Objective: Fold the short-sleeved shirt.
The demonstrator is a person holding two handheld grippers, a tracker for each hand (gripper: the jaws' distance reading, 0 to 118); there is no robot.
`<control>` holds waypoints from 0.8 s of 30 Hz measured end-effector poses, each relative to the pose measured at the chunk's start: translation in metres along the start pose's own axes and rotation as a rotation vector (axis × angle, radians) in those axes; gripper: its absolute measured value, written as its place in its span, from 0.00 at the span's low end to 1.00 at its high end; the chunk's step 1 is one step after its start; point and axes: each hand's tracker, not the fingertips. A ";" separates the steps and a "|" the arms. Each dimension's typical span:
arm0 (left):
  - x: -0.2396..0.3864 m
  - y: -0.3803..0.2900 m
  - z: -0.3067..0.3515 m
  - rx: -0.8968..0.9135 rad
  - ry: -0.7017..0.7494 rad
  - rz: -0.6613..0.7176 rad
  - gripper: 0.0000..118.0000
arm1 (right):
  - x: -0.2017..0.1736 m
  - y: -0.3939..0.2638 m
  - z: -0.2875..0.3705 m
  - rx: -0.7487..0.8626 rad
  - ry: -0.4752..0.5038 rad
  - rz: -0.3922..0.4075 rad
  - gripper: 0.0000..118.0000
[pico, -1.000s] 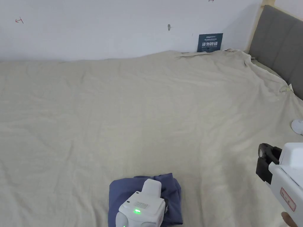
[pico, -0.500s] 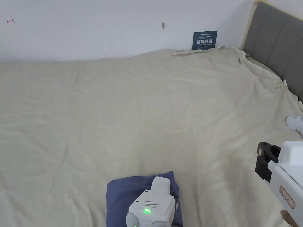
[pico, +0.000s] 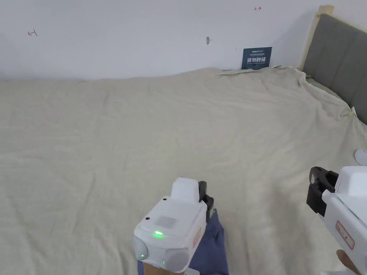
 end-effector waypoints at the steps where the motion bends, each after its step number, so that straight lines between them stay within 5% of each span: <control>1: -0.006 0.007 0.005 0.020 0.012 -0.011 0.00 | -0.004 0.002 0.000 0.006 0.005 0.001 0.00; 24: -0.140 0.029 0.097 0.215 0.451 -0.036 0.00 | -0.080 0.002 0.001 0.189 0.054 0.050 0.00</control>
